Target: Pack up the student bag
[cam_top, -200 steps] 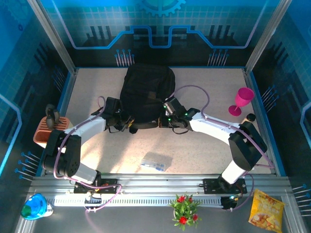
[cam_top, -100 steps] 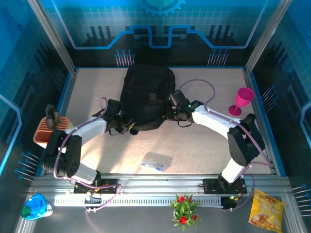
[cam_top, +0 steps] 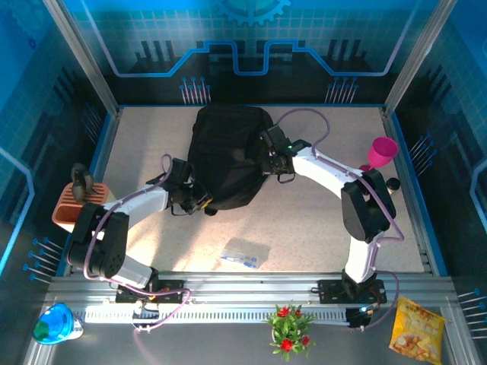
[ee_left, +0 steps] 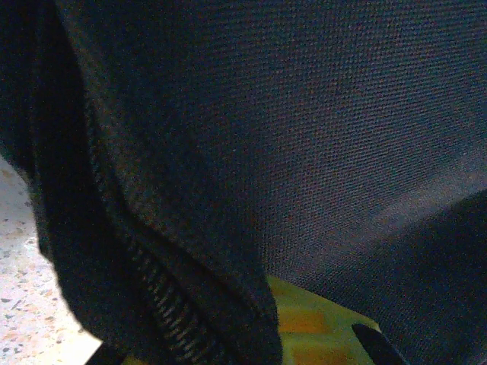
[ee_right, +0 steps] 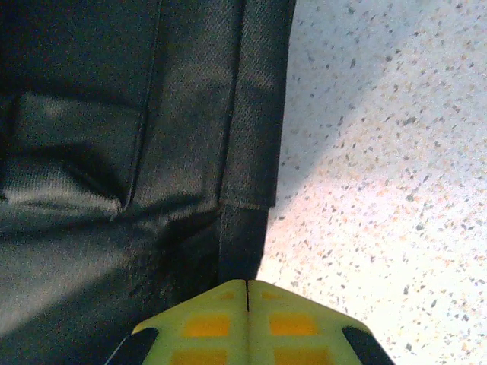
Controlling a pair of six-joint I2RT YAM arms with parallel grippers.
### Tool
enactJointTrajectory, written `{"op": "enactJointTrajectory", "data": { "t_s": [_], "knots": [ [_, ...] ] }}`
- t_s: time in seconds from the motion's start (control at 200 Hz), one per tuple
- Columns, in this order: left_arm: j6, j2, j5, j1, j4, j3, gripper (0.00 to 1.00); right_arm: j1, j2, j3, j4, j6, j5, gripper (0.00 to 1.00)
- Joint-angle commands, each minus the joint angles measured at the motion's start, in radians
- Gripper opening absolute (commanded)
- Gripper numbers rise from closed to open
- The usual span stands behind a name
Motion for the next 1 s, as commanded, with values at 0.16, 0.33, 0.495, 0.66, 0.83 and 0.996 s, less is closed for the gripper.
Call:
{"op": "enactJointTrajectory", "data": {
  "t_s": [0.16, 0.33, 0.495, 0.66, 0.83, 0.996],
  "knots": [
    [0.086, -0.032, -0.005, -0.036, -0.219, -0.025, 0.08, -0.029, 0.047, 0.104, -0.059, 0.026, 0.147, 0.0],
    [0.107, -0.078, -0.019, -0.062, -0.287, -0.036, 0.1, -0.031, -0.047, -0.006, -0.036, 0.052, 0.129, 0.0],
    [0.14, -0.153, -0.003, -0.076, -0.352, -0.027, 0.22, -0.026, -0.198, -0.211, 0.026, 0.098, 0.051, 0.0],
    [0.18, -0.234, -0.098, -0.074, -0.386, 0.031, 0.47, -0.036, -0.294, -0.309, 0.118, 0.081, -0.082, 0.24],
    [0.255, -0.241, -0.169, -0.076, -0.4, 0.158, 0.59, -0.051, -0.325, -0.283, 0.145, 0.057, -0.163, 0.62],
    [0.33, -0.177, -0.185, -0.087, -0.356, 0.299, 0.64, -0.088, -0.325, -0.296, 0.203, 0.064, -0.266, 0.76]
  ]
}}
